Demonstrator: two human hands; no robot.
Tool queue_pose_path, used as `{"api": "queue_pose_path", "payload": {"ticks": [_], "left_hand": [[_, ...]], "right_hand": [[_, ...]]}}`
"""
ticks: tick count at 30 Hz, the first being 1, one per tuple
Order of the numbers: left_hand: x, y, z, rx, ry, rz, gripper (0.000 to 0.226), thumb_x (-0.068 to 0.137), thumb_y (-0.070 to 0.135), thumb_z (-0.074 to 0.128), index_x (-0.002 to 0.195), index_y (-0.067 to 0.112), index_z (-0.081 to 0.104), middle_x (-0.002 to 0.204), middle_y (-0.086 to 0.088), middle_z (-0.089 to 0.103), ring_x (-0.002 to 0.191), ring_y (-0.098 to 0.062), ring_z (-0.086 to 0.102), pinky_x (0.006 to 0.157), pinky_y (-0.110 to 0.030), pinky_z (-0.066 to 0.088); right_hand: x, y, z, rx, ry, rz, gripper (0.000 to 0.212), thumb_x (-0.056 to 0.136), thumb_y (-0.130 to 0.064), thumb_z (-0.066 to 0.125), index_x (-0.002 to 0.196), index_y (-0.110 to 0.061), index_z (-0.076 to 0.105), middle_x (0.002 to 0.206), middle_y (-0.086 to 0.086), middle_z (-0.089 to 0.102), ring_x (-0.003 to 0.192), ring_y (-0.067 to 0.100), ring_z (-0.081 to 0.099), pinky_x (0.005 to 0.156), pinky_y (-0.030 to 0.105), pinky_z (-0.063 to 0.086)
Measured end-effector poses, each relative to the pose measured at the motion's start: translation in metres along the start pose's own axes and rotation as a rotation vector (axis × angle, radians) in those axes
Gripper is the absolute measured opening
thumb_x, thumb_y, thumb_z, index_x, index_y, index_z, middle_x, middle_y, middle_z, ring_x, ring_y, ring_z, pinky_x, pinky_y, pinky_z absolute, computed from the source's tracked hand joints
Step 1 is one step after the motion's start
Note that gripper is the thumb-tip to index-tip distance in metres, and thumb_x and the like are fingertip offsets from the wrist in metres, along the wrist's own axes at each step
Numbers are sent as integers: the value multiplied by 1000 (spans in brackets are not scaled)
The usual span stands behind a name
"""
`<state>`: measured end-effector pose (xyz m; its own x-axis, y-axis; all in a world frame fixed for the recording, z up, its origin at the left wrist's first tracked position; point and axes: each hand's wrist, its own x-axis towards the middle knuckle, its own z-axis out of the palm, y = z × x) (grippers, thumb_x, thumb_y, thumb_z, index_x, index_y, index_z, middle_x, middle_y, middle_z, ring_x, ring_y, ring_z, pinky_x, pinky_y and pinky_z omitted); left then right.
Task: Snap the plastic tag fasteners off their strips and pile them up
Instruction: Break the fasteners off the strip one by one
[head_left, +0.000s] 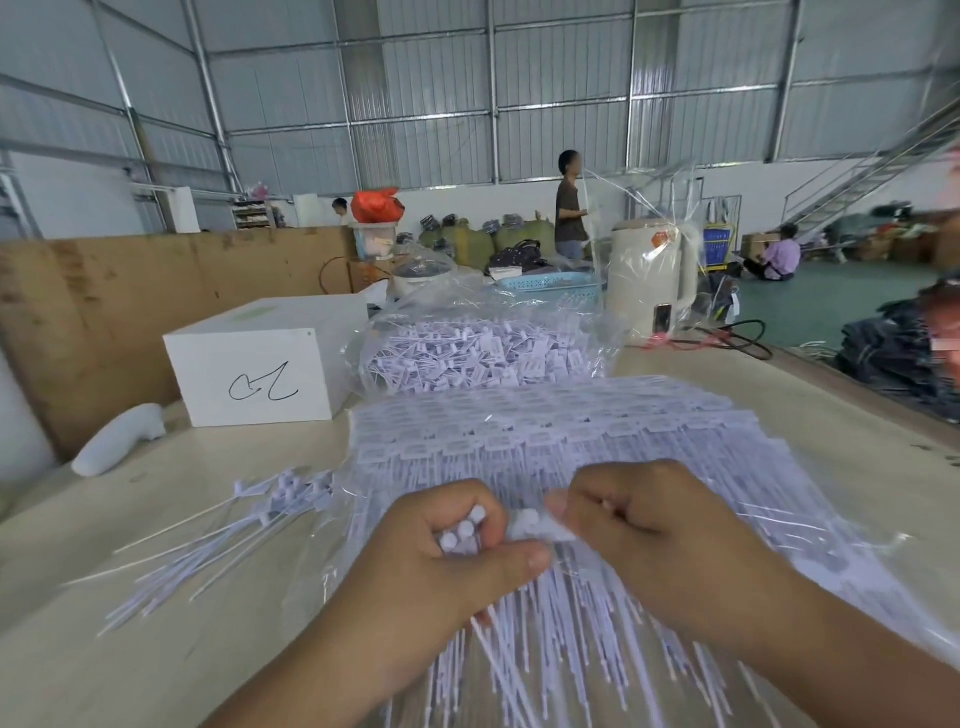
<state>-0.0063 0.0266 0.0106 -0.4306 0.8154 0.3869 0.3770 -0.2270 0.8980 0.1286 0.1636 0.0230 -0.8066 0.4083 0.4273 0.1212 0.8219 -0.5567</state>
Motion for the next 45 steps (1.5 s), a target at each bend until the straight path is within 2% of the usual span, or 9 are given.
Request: {"api": "queue_pose_path", "payload": {"ticks": [5, 9, 15, 17, 27, 31, 35, 41, 45], "left_hand": [[0, 1, 21, 9, 285, 95, 49, 75, 2, 78, 51, 22, 41, 45, 12, 33, 41, -7, 29, 42, -13, 27], [1, 0, 17, -83, 348, 44, 38, 64, 20, 75, 50, 22, 40, 47, 2, 30, 49, -19, 33, 50, -25, 26], [2, 1, -4, -360, -78, -164, 38, 57, 20, 82, 50, 17, 44, 43, -2, 36, 37, -15, 36, 46, -26, 40], [2, 3, -4, -362, -130, -133, 37, 59, 20, 81, 51, 17, 46, 42, -1, 40, 37, -14, 39, 46, -25, 41], [14, -8, -15, -218, 527, -55, 45, 79, 11, 72, 50, 20, 38, 50, -1, 33, 42, -11, 33, 41, -20, 35], [12, -6, -27, -236, 148, -95, 39, 66, 22, 82, 53, 21, 45, 46, 0, 39, 41, -15, 35, 55, -34, 32], [3, -3, -17, -160, -269, -92, 31, 67, 40, 83, 62, 26, 56, 46, 2, 52, 43, -14, 49, 59, -46, 36], [3, 4, -19, -153, -255, -88, 29, 72, 45, 79, 80, 19, 68, 46, 1, 54, 44, -17, 44, 56, -50, 35], [2, 8, -16, -68, -345, -61, 7, 86, 21, 67, 92, 22, 70, 59, 9, 61, 50, -6, 54, 56, -25, 46]], "right_hand": [[-2, -18, 14, -54, 323, 3, 55, 96, -56, 36, 52, -24, 31, 45, -6, 41, 45, 15, 38, 44, 28, 25], [-1, -22, 24, -22, 346, -69, 49, 94, -51, 42, 53, -27, 31, 44, -6, 37, 43, 14, 35, 43, 22, 22], [5, 4, 0, 397, -413, 89, 26, 80, -44, 65, 68, -22, 60, 61, -9, 51, 60, 9, 49, 61, 27, 39], [3, 5, 3, 368, -460, 74, 19, 80, -42, 64, 71, -26, 61, 64, -15, 54, 63, 4, 53, 64, 23, 42], [12, -7, 6, 163, 329, 60, 32, 89, -47, 55, 63, -31, 46, 46, -15, 48, 34, 4, 37, 36, 16, 30], [2, 1, -6, 204, -93, 9, 11, 86, -52, 59, 84, -44, 52, 52, -12, 48, 41, 4, 35, 42, 17, 29], [-2, 0, 3, 171, -297, -96, 27, 90, -51, 60, 112, -44, 47, 63, -9, 57, 51, 2, 45, 51, 17, 34], [-1, -6, 3, -29, -323, -139, 24, 91, -50, 57, 101, -49, 36, 67, -3, 55, 56, 5, 50, 58, 30, 41], [-3, -9, 4, -180, -332, -162, 25, 91, -53, 54, 104, -45, 34, 85, -10, 60, 75, 4, 57, 68, 31, 48]]}}
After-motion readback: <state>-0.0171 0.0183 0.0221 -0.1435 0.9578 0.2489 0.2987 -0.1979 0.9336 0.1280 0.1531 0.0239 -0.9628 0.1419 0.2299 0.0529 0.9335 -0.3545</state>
